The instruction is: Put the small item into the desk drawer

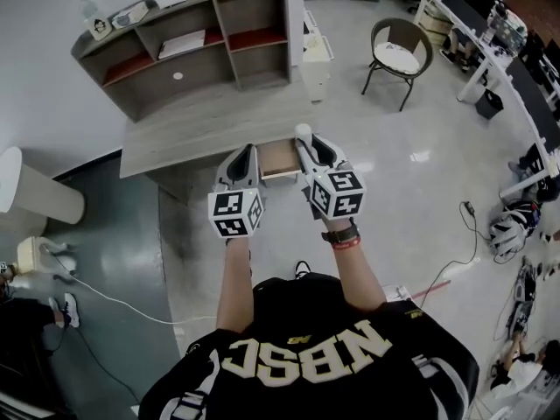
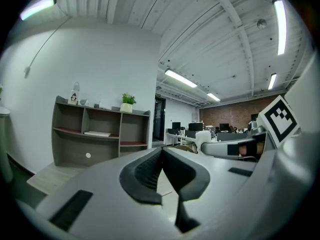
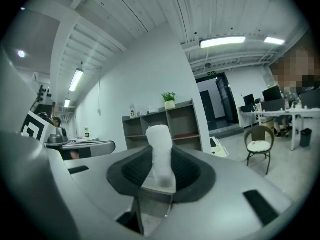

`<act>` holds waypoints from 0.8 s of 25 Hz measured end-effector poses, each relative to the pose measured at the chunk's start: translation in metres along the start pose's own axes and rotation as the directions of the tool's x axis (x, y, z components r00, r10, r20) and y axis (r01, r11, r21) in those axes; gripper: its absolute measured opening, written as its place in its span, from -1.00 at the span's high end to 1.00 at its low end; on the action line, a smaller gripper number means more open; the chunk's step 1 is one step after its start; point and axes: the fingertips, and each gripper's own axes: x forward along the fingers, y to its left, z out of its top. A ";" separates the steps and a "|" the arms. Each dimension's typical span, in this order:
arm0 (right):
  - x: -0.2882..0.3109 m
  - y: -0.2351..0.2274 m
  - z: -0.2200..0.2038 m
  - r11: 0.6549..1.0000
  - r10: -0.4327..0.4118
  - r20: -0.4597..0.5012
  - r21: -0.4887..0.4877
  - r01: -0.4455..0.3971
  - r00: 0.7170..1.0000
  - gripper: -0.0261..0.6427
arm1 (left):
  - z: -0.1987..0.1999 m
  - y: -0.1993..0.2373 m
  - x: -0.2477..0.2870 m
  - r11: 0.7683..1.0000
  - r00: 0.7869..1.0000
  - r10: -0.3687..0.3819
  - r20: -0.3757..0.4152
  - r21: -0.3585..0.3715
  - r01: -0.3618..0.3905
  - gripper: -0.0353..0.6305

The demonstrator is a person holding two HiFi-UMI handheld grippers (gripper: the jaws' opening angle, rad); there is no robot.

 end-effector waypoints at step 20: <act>0.111 -0.040 -0.084 0.997 0.037 -0.184 0.073 -0.023 0.982 0.58 | -0.101 0.066 0.076 0.998 0.976 0.051 -0.210 -0.032 -0.059 0.85</act>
